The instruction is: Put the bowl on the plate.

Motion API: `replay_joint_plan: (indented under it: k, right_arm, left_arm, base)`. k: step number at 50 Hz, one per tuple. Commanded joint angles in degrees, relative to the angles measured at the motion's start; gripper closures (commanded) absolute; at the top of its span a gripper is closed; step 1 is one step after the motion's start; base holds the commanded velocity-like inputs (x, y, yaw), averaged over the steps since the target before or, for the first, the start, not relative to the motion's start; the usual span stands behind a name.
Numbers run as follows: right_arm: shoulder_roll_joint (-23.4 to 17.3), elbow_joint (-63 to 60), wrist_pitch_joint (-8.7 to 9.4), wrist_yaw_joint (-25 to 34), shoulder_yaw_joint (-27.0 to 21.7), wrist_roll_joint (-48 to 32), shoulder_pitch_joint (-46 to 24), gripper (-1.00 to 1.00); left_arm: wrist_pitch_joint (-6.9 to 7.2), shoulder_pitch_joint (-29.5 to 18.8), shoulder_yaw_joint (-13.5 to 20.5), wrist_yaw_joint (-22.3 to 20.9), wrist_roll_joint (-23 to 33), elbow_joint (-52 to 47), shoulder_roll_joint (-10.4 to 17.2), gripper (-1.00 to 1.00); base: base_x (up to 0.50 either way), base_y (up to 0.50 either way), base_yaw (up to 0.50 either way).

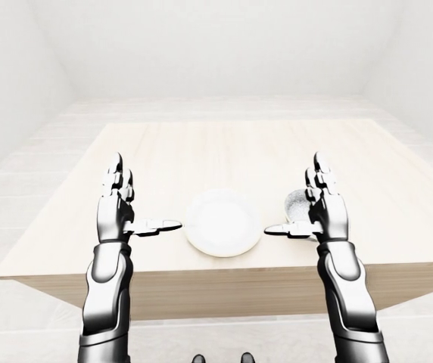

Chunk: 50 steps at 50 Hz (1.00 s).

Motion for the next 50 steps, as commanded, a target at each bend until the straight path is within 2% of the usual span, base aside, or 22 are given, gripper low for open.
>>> replay_joint_plan:
  k: [1, 22, 23, 28, 32, 36, 39, 45, 50]
  right_arm:
    - [0.00, -1.22, 0.00, -0.17, -0.58, -0.63, 0.25, -1.00]
    - [-0.25, -1.25, 0.00, 1.05, -1.75, 0.10, 1.39, -1.00]
    - [-0.30, -1.34, 0.00, 1.05, -1.87, 0.09, 1.46, -1.00]
    - [-0.79, -1.44, 0.00, 1.33, -2.21, -0.22, 1.31, -1.00]
    - [-2.98, -2.94, 0.00, 2.29, -1.21, -5.77, 1.56, -1.00]
    - [-4.97, -5.39, 0.00, 3.55, -1.23, -12.81, 0.86, -1.00]
    - [-6.50, -5.96, 0.00, 5.25, -2.02, -17.90, -1.20, -1.00]
    - [-6.64, -6.88, 0.00, 6.31, -3.43, -24.44, -3.07, -1.00]
    - [-7.67, -5.49, 0.00, 7.25, -3.27, -31.17, -4.67, -1.00]
  left_arm:
    - [0.00, -0.54, 0.27, 0.10, 0.14, 1.53, 0.36, -1.00]
    - [0.00, -0.58, -0.89, -0.09, 1.02, 2.70, -0.04, -1.00]
    - [0.00, -1.15, -0.86, 1.32, 2.02, 3.50, -0.23, -1.00]
    - [0.00, -1.37, -1.23, 1.77, 3.35, 4.53, 0.07, -1.00]
    - [0.00, -2.97, -0.11, 0.44, 2.64, 5.06, 1.50, -1.00]
    - [0.00, -4.21, 0.24, 1.58, 5.34, 5.36, 2.82, -1.00]
    - [0.00, -4.40, 0.48, 0.71, 6.29, 4.33, 3.75, -1.00]
    - [0.00, -3.87, 0.74, -1.05, 7.92, 3.21, 4.29, -1.00]
    - [0.00, -3.61, -0.53, -0.89, 12.61, 4.37, 4.30, -1.00]
  base:
    - [0.00, 0.25, 0.00]
    - [0.00, 0.01, 0.00]
    - [0.00, 0.00, 0.00]
    - [0.00, 0.00, 0.00]
    - [0.00, 0.00, 0.00]
    - [0.00, 0.00, 0.00]
    - [0.00, 0.00, 0.00]
    - [0.00, 0.00, 0.00]
    - [0.00, 0.00, 0.00]
